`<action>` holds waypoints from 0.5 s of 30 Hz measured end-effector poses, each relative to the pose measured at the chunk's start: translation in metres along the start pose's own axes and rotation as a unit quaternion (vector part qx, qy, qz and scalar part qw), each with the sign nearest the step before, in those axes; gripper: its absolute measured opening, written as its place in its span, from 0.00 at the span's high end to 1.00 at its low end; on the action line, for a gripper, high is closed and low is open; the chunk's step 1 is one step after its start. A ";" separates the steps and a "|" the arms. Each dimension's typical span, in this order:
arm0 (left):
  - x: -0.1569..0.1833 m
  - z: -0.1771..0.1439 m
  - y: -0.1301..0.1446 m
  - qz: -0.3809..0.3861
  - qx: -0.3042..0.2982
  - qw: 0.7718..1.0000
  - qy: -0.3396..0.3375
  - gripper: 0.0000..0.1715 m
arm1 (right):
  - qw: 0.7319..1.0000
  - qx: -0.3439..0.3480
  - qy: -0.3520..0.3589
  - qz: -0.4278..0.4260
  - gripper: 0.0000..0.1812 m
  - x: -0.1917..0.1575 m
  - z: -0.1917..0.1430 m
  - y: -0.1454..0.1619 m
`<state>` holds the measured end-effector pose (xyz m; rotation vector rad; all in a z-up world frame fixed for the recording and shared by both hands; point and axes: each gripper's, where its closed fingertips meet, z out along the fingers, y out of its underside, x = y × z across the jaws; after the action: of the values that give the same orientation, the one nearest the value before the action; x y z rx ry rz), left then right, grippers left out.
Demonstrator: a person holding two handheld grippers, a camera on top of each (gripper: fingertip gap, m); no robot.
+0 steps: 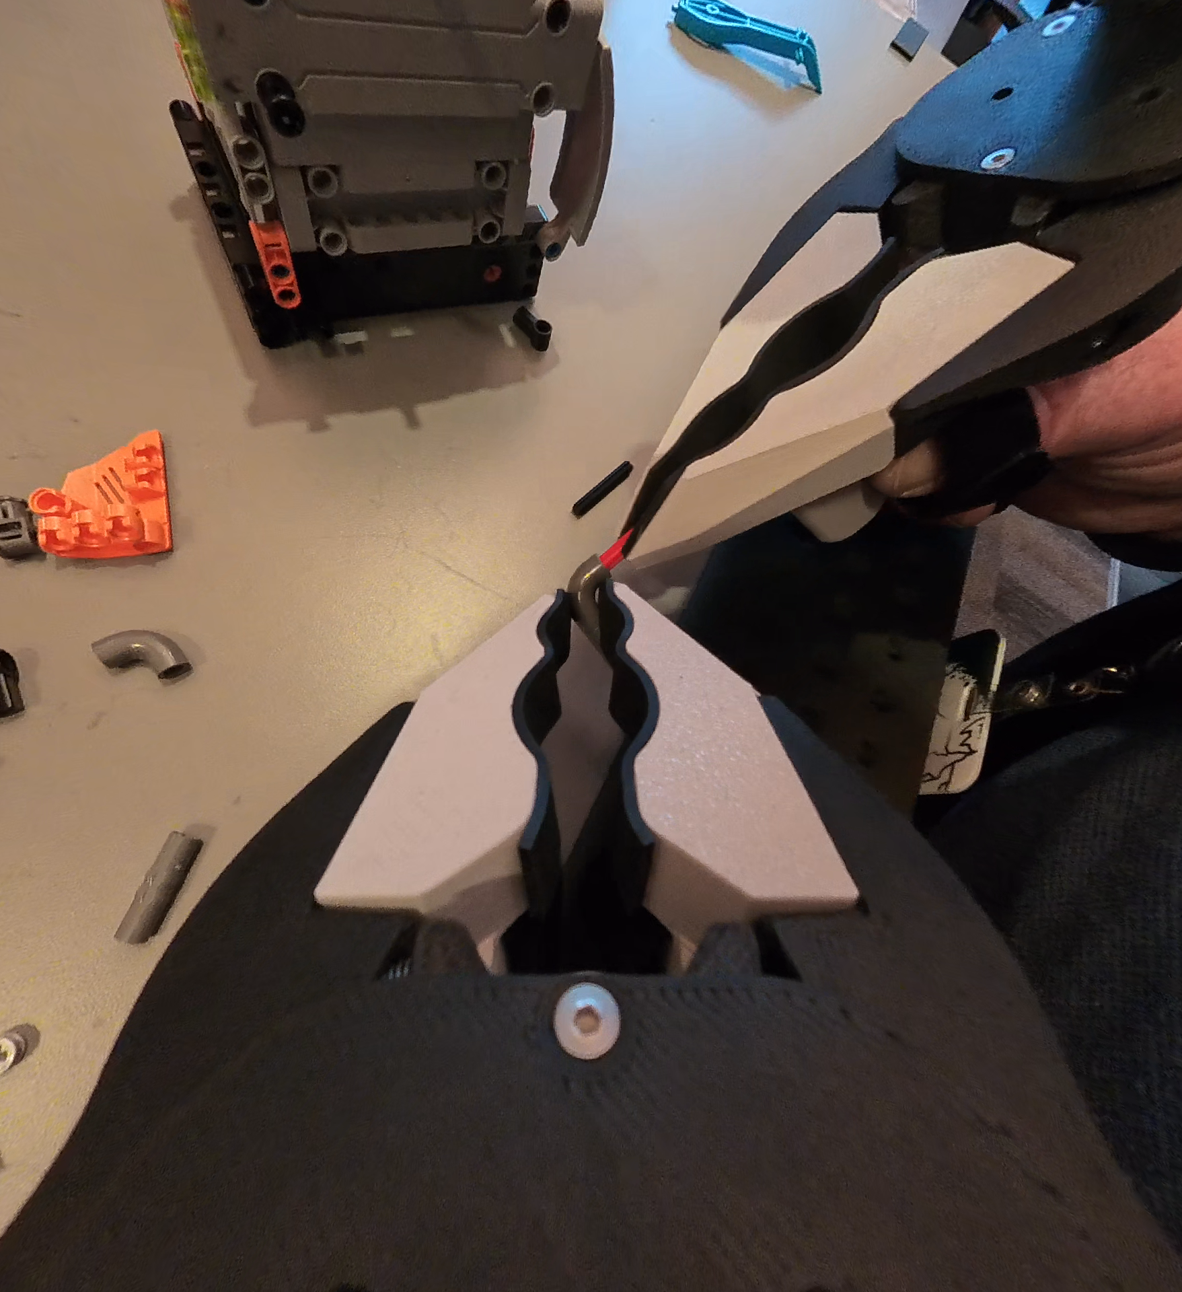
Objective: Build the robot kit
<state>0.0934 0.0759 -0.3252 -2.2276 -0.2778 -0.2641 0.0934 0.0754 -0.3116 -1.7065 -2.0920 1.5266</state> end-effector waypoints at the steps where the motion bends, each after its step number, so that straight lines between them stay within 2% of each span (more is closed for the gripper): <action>1: 0.000 0.000 0.000 0.001 -0.002 1.000 0.000 0.97 | 1.000 -0.005 0.003 -0.002 1.00 0.000 0.001 0.001; 7: -0.001 0.001 0.003 0.010 -0.016 1.000 -0.004 0.97 | 1.000 -0.003 -0.018 0.006 1.00 0.001 0.000 0.003; 12: 0.002 0.001 0.002 -0.051 -0.010 0.997 0.062 0.96 | 0.999 0.004 -0.037 0.003 1.00 -0.001 -0.006 0.002; 15: 0.008 0.001 0.000 -0.057 -0.009 0.994 0.090 0.96 | 0.999 0.002 -0.044 -0.006 1.00 -0.003 -0.006 0.003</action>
<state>0.1008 0.0775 -0.3240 -2.1905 -0.3068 -0.5270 0.1004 0.0767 -0.3086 -1.6517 -2.1341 1.6307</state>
